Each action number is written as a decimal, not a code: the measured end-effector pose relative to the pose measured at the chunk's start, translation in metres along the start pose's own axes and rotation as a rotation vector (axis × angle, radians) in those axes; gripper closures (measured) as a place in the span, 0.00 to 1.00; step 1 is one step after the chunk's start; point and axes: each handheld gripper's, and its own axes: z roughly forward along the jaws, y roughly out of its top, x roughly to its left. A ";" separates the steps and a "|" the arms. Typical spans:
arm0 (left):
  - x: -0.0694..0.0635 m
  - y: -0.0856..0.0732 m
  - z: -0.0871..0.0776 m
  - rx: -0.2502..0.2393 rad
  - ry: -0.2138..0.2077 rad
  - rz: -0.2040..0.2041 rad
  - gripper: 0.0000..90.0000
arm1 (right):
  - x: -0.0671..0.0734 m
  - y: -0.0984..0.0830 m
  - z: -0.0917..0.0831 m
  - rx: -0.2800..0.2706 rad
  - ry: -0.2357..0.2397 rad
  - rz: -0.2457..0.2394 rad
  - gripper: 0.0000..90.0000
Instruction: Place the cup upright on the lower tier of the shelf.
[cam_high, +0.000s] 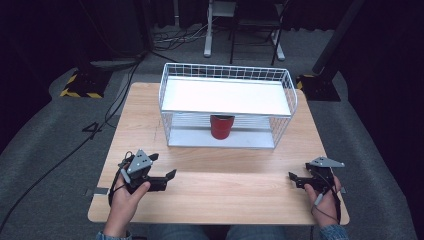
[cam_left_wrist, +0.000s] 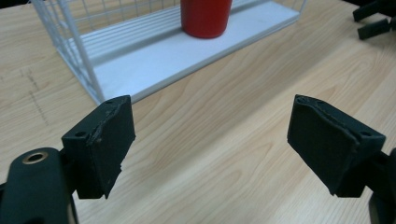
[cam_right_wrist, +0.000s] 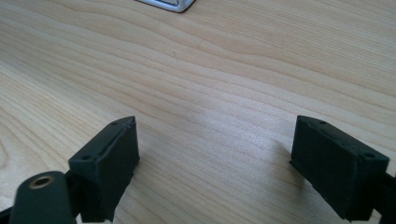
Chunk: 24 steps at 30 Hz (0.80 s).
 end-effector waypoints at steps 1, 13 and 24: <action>0.002 -0.004 -0.003 -0.004 -0.001 -0.006 0.17 | 0.000 0.000 0.000 0.000 0.000 0.000 0.17; 0.014 -0.033 -0.001 0.150 -0.058 0.055 0.17 | 0.000 0.000 0.000 0.001 0.001 0.001 0.17; 0.027 -0.057 0.008 0.245 -0.011 -0.076 0.17 | 0.000 0.000 0.000 0.000 0.001 0.000 0.17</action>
